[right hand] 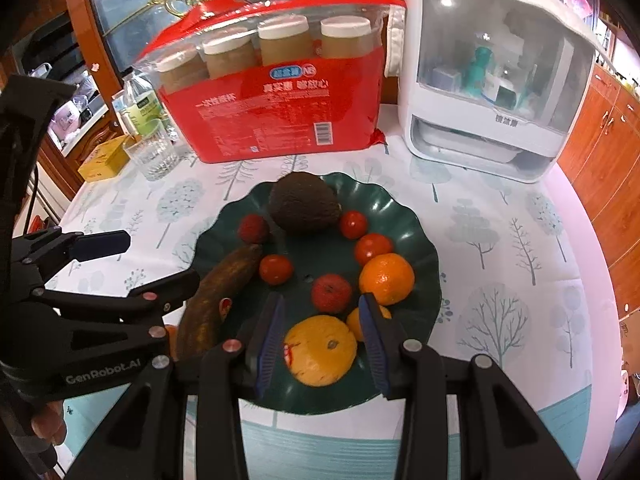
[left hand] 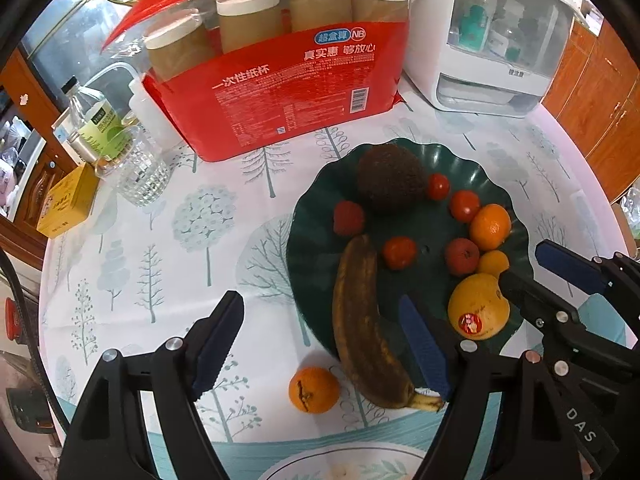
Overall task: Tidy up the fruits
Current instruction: 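Withdraw both grippers from the green plate toward the small orange, then approach and grasp the small orange on the table with the left gripper, then lift and carry the small orange over the green plate with the left gripper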
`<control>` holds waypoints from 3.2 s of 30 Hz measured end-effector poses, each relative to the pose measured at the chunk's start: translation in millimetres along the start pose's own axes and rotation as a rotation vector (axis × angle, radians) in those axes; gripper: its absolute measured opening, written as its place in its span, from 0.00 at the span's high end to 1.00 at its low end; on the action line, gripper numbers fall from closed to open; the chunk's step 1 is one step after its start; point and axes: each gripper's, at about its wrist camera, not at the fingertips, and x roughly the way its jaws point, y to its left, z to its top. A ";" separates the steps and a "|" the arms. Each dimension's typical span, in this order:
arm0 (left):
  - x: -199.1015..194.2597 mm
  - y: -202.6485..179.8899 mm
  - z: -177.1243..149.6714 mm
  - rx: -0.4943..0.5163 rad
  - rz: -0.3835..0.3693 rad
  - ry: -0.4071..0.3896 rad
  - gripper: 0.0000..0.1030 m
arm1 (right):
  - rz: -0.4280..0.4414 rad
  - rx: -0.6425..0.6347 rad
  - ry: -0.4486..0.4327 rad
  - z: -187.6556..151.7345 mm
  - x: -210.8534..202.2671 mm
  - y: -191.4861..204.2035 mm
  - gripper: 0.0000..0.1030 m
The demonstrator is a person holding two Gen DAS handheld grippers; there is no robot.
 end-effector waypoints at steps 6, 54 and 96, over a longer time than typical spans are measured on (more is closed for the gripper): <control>-15.6 5.8 -6.7 -0.002 -0.002 -0.018 0.23 | 0.027 0.007 -0.034 -1.6 -17.6 8.5 0.57; 49.1 22.2 -106.4 0.044 -0.117 -0.071 0.39 | -0.116 0.211 0.004 -138.3 22.6 22.4 0.56; -86.7 4.3 -73.2 -0.026 -0.147 -0.119 0.64 | -0.088 0.069 -0.114 -52.2 -77.1 10.9 0.56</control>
